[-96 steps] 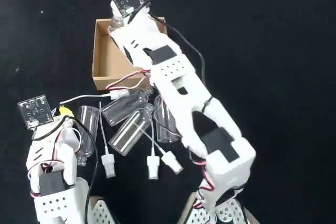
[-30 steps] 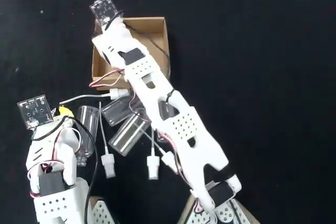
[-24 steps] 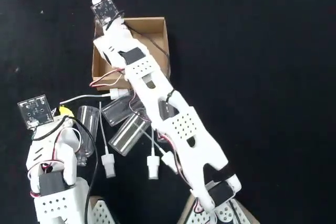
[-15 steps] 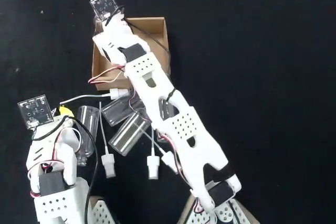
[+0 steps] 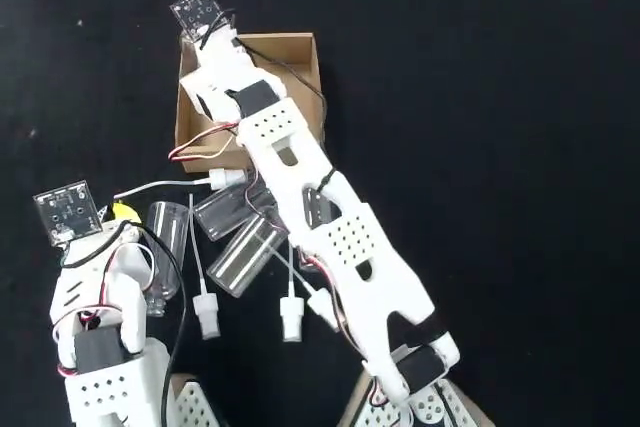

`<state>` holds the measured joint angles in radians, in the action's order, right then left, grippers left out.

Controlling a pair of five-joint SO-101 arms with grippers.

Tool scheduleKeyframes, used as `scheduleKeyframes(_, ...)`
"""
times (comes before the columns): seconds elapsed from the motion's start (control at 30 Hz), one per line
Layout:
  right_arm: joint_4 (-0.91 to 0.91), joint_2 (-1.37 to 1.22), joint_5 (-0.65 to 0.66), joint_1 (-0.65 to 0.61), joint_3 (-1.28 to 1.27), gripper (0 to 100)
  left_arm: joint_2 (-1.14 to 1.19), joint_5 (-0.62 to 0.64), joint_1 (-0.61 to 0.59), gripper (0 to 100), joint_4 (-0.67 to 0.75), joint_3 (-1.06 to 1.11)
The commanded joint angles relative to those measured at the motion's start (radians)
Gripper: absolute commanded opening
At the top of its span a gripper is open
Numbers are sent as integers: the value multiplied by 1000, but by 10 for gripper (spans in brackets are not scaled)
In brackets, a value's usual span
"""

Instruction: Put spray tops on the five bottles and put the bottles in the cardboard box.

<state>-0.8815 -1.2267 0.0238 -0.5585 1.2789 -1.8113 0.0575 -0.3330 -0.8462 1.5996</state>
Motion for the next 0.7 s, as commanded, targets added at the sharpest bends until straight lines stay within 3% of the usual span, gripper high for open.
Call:
scheduleKeyframes(0.0,-57,22,0,-14,107,291,-14,-9,-8,30,29,-5)
scheduleKeyframes(0.5,-416,24,6,-11,277,290,-12,-11,-10,30,97,24)
scheduleKeyframes(0.67,-511,19,66,-17,375,289,-12,-11,-10,30,98,24)
